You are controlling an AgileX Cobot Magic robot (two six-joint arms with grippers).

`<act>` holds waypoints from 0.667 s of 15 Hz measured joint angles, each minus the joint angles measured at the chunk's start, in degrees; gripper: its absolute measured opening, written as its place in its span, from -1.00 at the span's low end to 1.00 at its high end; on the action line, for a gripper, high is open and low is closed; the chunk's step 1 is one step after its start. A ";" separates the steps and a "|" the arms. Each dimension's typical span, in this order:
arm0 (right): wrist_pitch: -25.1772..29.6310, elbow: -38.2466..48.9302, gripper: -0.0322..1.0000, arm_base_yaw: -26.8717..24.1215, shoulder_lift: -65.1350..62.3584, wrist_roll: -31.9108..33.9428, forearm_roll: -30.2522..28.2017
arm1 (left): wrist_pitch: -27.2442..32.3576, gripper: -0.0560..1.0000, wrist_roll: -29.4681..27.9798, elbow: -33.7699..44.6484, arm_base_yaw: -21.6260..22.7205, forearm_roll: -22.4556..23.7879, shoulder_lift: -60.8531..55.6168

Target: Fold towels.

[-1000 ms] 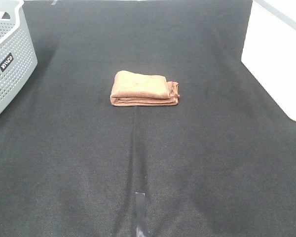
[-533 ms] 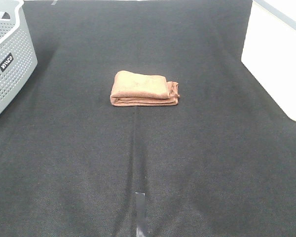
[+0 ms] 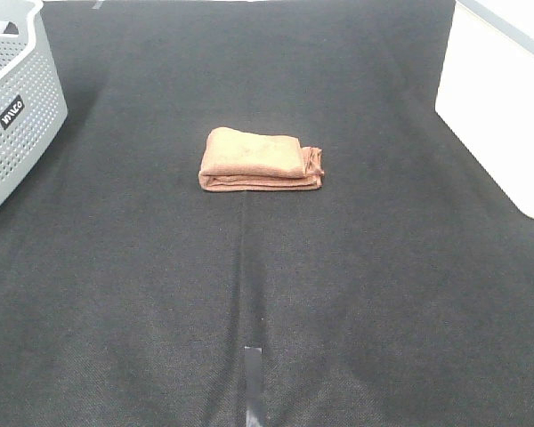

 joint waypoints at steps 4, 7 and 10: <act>0.00 0.00 0.60 0.00 0.00 0.00 0.06 | 0.00 0.45 -2.29 0.00 0.00 -0.06 0.00; 0.00 0.00 0.60 0.00 0.00 0.00 0.06 | 0.00 0.45 -2.41 0.00 0.00 -0.06 0.00; 0.00 0.00 0.60 0.00 0.00 0.00 0.06 | 0.00 0.45 -2.41 0.00 0.00 -0.06 0.00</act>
